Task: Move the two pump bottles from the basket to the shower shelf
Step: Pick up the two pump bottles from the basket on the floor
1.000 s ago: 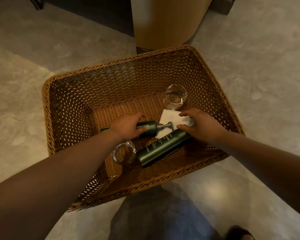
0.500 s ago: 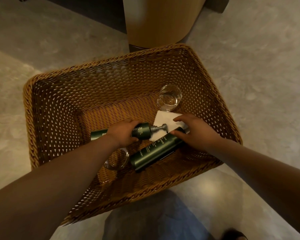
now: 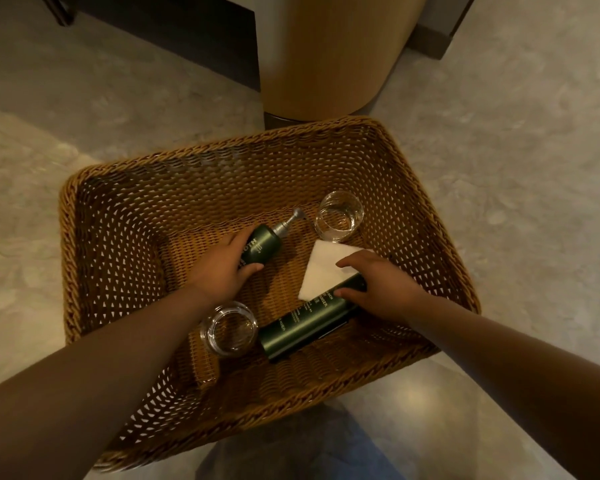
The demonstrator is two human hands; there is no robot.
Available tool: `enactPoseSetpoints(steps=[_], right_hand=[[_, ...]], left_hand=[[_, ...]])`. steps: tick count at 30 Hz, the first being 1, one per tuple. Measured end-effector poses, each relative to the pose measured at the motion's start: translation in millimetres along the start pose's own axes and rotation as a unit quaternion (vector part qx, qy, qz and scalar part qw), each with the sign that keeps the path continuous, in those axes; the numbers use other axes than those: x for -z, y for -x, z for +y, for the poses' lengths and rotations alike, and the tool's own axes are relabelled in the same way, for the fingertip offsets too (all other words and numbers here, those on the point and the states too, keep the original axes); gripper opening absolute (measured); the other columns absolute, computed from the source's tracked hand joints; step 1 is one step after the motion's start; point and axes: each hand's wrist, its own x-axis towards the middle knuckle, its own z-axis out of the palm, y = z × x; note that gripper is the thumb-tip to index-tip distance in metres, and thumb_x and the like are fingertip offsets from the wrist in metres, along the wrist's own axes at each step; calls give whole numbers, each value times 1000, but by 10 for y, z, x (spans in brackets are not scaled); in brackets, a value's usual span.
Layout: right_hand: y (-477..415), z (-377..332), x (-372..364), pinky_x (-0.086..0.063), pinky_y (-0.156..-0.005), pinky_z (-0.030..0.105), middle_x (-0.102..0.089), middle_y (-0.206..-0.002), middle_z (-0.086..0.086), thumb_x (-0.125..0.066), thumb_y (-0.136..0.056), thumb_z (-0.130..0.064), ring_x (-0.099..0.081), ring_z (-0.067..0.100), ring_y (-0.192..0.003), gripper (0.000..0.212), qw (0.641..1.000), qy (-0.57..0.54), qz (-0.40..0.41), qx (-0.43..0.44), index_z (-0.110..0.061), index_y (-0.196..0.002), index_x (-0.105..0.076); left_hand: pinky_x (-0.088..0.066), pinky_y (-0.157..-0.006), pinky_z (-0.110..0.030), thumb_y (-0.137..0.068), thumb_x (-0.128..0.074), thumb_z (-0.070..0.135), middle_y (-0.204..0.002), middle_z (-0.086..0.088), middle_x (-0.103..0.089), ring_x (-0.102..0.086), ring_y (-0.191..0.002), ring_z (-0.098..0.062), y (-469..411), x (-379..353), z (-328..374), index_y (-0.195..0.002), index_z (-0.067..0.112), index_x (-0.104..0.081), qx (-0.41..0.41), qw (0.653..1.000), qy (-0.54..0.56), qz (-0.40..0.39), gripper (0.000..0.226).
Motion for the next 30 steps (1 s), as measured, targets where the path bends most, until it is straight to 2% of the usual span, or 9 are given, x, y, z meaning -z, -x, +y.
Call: enactPoseSetpoints(steps=[5,8,16,22,26,30], right_hand=[[-70,-56,-72,-33,-109,38,-40,-144,3,-62,-86,-39,-37,21,-130,57,994,76,-70,46,-21,-137,-42],[-72,-86,-108,-35,-107,41,-39,-145,3,-61,-86,-40,-36,22,-131,59,990,97,-86,54,-22,-138,-40],[-92,90,-9,-31,-108,35,-40,-145,5,-66,-83,-34,-37,22,-129,66,975,171,-121,69,-20,-140,-39],[-128,115,8,-39,-103,40,-44,-139,6,-69,-80,-22,-43,24,-124,67,962,214,-159,66,-21,-139,-38],[-152,88,38,-41,-100,41,-42,-140,5,-66,-82,-25,-43,24,-123,65,952,252,-150,87,-22,-140,-36],[-255,4,120,-34,-104,45,-35,-148,3,-65,-83,-24,-37,26,-131,66,930,323,-68,159,-25,-141,-34]], left_hand=[[-40,-93,-38,-87,-61,31,-141,-16,-42,-46,-121,-31,75,54,-68,-147,22,-22,15,999,29,29,73],[-39,-94,-38,-87,-61,30,-142,-15,-42,-45,-122,-30,104,54,-76,-147,22,-21,13,999,39,31,73],[-40,-94,-39,-86,-62,31,-140,-17,-43,-46,-121,-31,88,60,-55,-147,23,-21,9,999,33,24,73],[-38,-98,-41,-87,-61,28,-142,-16,-41,-43,-125,-30,122,91,-38,-147,22,-22,8,998,51,34,72],[-38,-100,-42,-87,-61,27,-143,-15,-41,-42,-126,-30,149,133,-49,-146,20,-23,5,996,70,49,71],[-36,-98,-37,-87,-61,27,-142,-14,-42,-43,-125,-29,160,161,-84,-146,20,-23,10,993,86,78,71]])
